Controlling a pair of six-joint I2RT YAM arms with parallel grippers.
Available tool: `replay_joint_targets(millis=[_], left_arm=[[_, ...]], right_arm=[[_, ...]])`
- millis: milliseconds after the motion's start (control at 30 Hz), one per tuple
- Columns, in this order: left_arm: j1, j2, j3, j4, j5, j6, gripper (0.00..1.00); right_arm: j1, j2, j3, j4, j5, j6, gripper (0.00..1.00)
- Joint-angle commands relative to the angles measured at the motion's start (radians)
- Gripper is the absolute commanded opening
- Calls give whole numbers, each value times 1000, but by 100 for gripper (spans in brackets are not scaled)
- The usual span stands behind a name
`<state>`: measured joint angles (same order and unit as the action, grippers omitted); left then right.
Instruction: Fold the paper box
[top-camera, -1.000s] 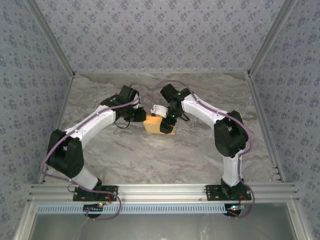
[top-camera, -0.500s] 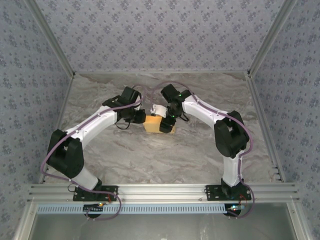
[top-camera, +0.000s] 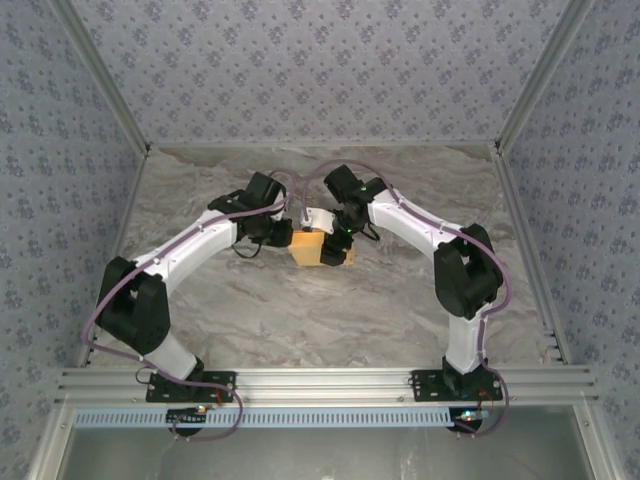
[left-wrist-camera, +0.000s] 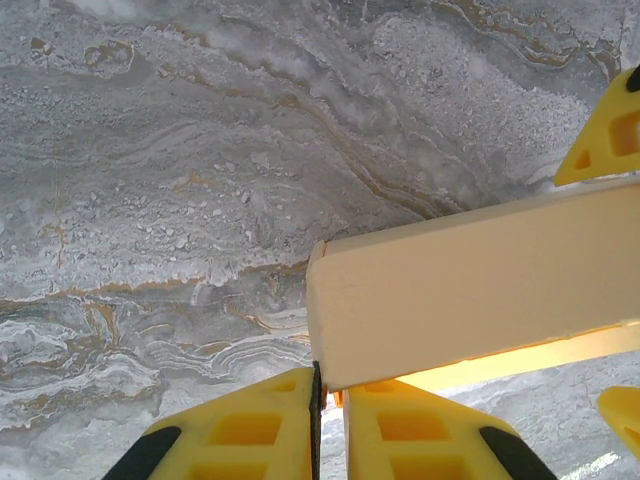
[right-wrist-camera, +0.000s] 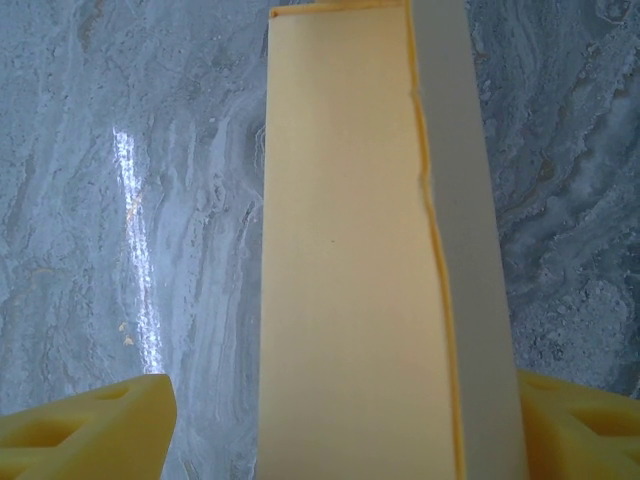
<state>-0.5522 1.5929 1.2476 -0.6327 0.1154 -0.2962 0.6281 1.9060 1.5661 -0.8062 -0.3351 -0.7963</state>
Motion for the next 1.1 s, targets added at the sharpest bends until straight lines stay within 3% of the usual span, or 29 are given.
replay_joint_targets(millis=[0, 167, 533, 1067], left_arm=[[-20, 9, 39, -3, 36, 21, 14], [-20, 9, 46, -7, 29, 25, 14], [-29, 22, 74, -38, 5, 49, 14], [-36, 21, 91, -32, 26, 29, 13]], right_arm=[[7, -12, 35, -40, 1, -39, 81], [8, -24, 16, -34, -21, -62, 80], [-4, -105, -130, 179, -69, -57, 80], [-8, -101, -139, 191, -41, -60, 56]])
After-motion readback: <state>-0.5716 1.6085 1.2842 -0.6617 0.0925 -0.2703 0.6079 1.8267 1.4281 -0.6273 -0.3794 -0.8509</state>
